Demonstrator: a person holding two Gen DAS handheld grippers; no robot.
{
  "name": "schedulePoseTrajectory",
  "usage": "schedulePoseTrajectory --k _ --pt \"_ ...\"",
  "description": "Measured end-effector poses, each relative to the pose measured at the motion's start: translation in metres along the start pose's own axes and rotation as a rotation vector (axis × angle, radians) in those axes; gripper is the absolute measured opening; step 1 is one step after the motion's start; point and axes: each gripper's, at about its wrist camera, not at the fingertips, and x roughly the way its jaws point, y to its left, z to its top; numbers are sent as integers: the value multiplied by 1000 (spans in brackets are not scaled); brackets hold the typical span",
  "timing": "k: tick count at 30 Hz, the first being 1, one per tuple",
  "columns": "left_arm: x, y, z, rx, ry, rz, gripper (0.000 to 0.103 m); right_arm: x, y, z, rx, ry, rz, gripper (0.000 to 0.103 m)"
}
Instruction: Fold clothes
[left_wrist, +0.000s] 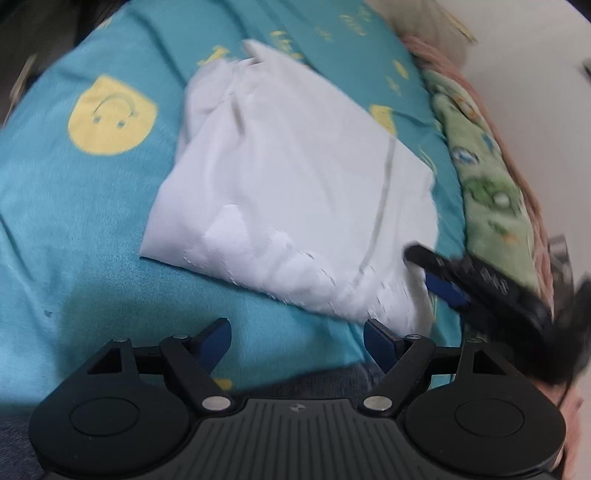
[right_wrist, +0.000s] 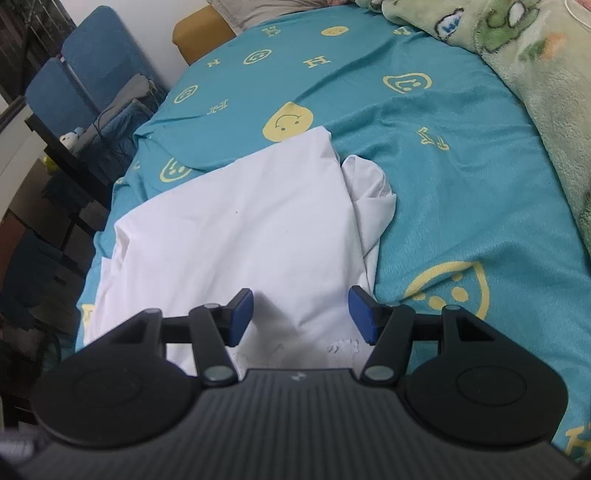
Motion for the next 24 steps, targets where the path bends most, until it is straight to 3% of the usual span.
schedulePoseTrajectory --k 4,7,8,12,15,17,19,21,24 --pt "-1 38 10 -277 -120 -144 81 2 -1 0 1 0 -6 60" --pt "3 52 11 -364 -136 -211 79 3 -1 1 7 0 -9 60" --pt "3 50 11 -353 -142 -198 75 3 -2 2 15 -1 -7 60" --pt "3 39 10 -271 -180 -129 39 -6 -13 5 106 -11 23 60" --pt "-1 36 8 -246 -214 -153 24 -26 -25 10 225 -41 104 61" --pt "-4 33 7 -234 -233 -169 20 -38 -32 12 295 -53 192 65" --pt "-7 31 7 -219 -250 -182 18 -44 -35 12 372 -46 274 91" --pt "-10 29 6 -211 -264 -200 17 -43 -33 6 449 -5 351 90" --pt "-12 29 6 -214 -275 -219 17 -22 -24 -16 561 144 483 90"
